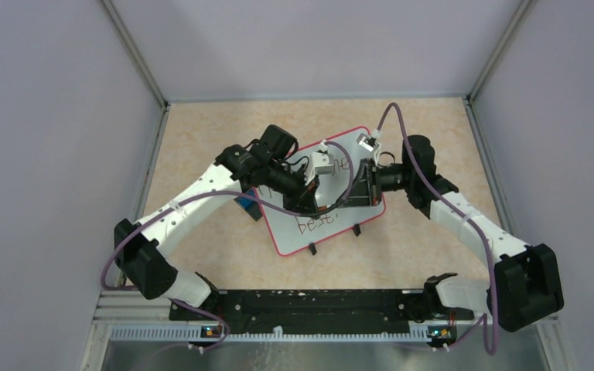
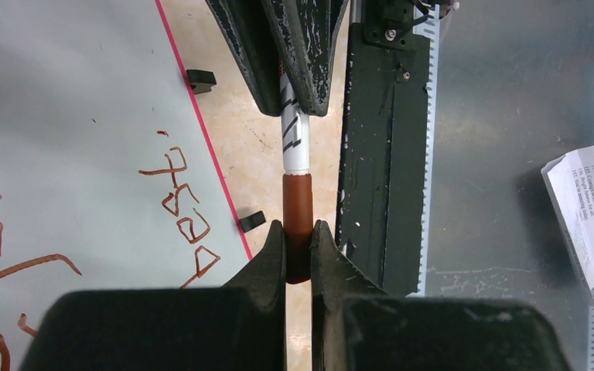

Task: Write a sentence on the whiteboard
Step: Pass from the right arm to the left

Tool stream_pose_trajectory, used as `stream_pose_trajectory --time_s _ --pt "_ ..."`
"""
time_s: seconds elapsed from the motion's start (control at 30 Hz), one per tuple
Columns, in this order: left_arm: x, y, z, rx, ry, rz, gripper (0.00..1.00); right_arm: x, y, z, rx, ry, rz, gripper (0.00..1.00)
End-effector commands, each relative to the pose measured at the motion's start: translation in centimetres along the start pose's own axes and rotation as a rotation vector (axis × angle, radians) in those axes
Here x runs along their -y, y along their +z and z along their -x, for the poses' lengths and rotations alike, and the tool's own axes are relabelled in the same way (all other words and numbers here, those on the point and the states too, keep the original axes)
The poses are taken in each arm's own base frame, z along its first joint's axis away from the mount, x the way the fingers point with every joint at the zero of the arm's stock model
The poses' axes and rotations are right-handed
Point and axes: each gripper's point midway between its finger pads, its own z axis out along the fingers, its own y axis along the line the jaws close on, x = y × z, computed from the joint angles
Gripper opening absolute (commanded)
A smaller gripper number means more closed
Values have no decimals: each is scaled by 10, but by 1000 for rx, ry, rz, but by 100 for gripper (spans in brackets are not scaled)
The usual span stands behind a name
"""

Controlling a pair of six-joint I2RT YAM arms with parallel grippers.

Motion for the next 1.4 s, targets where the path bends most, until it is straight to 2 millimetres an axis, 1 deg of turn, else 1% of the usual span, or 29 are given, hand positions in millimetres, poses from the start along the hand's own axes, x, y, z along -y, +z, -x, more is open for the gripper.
stream_pose_trajectory --time_s 0.0,0.33,0.5,0.63,0.7,0.77,0.8,0.9,1.0,1.07,1.17,1.2,1.3,1.37 --pt "6 2 37 102 88 -31 0 -9 9 4 -18 -55 40 0" --pt "13 3 69 169 147 -49 0 -9 17 -2 -39 -51 46 0" --pt "14 3 79 192 166 -52 0 -11 22 -6 -54 -46 56 0" --pt "14 5 79 188 187 -43 0 -13 22 -4 -58 -60 58 0" --pt "9 2 73 168 208 0 0 -12 18 -2 -60 -68 40 0" --pt "4 -3 65 141 235 45 0 -11 10 6 -45 -71 16 0" --pt "4 -6 59 120 245 58 0 -11 5 12 -33 -75 10 6" --pt "4 -16 45 64 310 99 0 -14 -10 24 -10 -90 -14 27" --pt "2 -30 34 8 381 154 0 -18 -20 24 -24 -87 -49 49" --pt "3 -33 22 -50 438 176 0 -20 -23 22 -35 -99 -74 59" --pt "5 -30 1 -170 546 214 0 -25 -27 24 -44 -127 -110 69" --pt "7 -29 -5 -213 586 225 0 -27 -29 26 -47 -135 -120 71" --pt "7 -29 -13 -319 707 275 0 -26 -29 24 -73 -166 -151 73" --pt "4 -31 -13 -385 802 320 0 -26 -25 18 -102 -159 -149 73"
